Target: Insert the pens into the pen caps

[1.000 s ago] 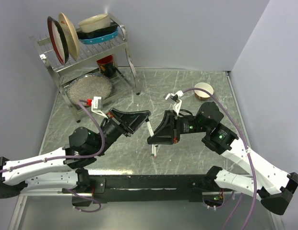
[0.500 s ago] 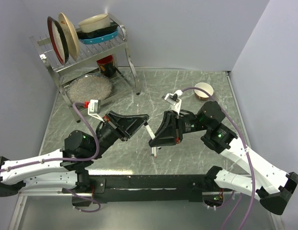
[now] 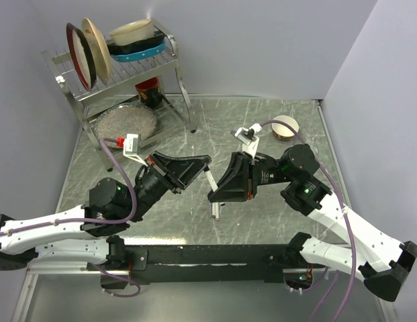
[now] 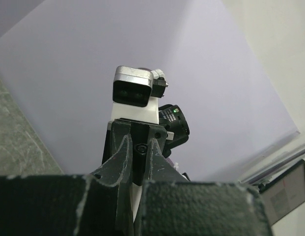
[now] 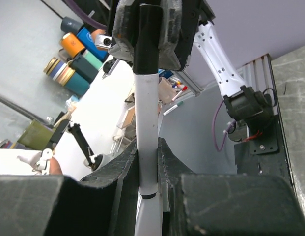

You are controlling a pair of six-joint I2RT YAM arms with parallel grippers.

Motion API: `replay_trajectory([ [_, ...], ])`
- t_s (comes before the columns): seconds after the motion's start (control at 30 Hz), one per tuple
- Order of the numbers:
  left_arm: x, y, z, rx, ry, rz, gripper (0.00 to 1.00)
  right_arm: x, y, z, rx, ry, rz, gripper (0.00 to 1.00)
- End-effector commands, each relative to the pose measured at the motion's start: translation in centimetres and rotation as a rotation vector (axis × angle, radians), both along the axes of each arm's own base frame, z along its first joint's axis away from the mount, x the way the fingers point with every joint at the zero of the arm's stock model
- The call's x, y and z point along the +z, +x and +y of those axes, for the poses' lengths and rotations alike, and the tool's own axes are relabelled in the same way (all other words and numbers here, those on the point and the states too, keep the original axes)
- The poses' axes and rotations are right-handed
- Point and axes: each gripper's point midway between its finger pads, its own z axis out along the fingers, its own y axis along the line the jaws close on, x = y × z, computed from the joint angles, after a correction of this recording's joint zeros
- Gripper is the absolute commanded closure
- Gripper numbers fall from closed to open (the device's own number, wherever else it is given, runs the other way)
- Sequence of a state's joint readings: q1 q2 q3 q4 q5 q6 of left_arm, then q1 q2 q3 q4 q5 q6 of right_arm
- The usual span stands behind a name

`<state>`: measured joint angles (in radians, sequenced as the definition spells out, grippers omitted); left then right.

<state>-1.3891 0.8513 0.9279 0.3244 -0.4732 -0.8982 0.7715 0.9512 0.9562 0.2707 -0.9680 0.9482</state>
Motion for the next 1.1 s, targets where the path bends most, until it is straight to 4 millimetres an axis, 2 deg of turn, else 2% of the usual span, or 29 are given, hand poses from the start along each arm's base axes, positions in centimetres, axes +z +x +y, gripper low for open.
replay_trajectory([
  [0.0, -18.5, -10.7, -5.2, -0.502, 0.610, 0.101, 0.99, 5.9, 12.5, -1.4, -0.651, 0.257, -0.014, 1.00],
  [0.13, -19.0, -10.8, -6.0, -0.509, 0.636, 0.100, 0.99, 5.8, 12.8, -1.5, -0.665, 0.271, 0.017, 1.00],
  [0.2, -20.1, -11.3, -6.5, -0.529, 0.630, 0.125, 0.99, 5.7, 13.4, -1.6, -0.694, 0.277, 0.031, 1.00],
  [0.27, -21.3, -11.0, -5.8, -0.508, 0.634, 0.148, 0.99, 5.4, 14.0, -1.8, -0.724, 0.278, 0.061, 1.00],
  [0.3, -20.6, -11.3, -5.7, -0.525, 0.588, 0.134, 0.99, 5.3, 14.2, -1.9, -0.733, 0.285, 0.068, 1.00],
  [0.33, -21.9, -11.3, -5.1, -0.518, 0.604, 0.146, 0.99, 5.0, 14.5, -2.0, -0.736, 0.296, 0.069, 1.00],
  [0.4, -20.5, -11.4, -4.6, -0.528, 0.529, 0.142, 0.99, 5.0, 14.6, -1.8, -0.719, 0.303, 0.071, 1.00],
  [0.47, -21.4, -11.9, -4.7, -0.552, 0.527, 0.162, 0.99, 5.3, 14.8, -1.7, -0.719, 0.318, 0.067, 1.00],
  [0.57, -21.6, -12.5, -5.2, -0.581, 0.546, 0.153, 0.99, 5.7, 15.1, -1.6, -0.710, 0.335, 0.064, 1.00],
  [0.7, -21.2, -12.9, -4.4, -0.603, 0.469, 0.158, 0.99, 6.6, 15.3, -1.7, -0.702, 0.354, 0.047, 1.00],
  [0.8, -21.3, -12.9, -4.2, -0.601, 0.473, 0.160, 0.99, 7.3, 15.8, -1.5, -0.700, 0.349, 0.037, 1.00],
  [0.83, -20.0, -12.7, -4.5, -0.592, 0.468, 0.141, 0.99, 7.5, 15.5, -1.0, -0.671, 0.340, 0.028, 1.00],
  [0.87, -20.6, -12.2, -4.5, -0.559, 0.514, 0.143, 0.99, 7.3, 15.5, -0.8, -0.663, 0.329, 0.019, 1.00],
  [0.9, -20.1, -11.6, -4.5, -0.532, 0.523, 0.135, 0.99, 6.7, 15.6, -0.6, -0.660, 0.308, 0.025, 1.00],
  [0.93, -18.7, -10.7, -4.5, -0.494, 0.512, 0.119, 0.99, 6.1, 15.5, -0.5, -0.650, 0.296, 0.025, 0.99],
  [0.97, -17.9, -9.8, -4.2, -0.457, 0.497, 0.113, 0.99, 5.5, 15.4, -0.5, -0.647, 0.288, 0.039, 0.96],
  [1.0, -17.3, -8.8, -4.0, -0.423, 0.484, 0.107, 0.99, 3.5, 15.4, -0.4, -0.645, 0.262, 0.064, 0.94],
  [1.03, -16.1, -6.6, -3.7, -0.361, 0.454, 0.109, 0.99, 3.6, 14.8, -0.9, -0.643, 0.279, 0.056, 0.90],
  [1.07, -15.1, -5.6, -3.2, -0.340, 0.432, 0.097, 0.99, 3.0, 14.4, -1.0, -0.642, 0.265, 0.050, 0.88],
])
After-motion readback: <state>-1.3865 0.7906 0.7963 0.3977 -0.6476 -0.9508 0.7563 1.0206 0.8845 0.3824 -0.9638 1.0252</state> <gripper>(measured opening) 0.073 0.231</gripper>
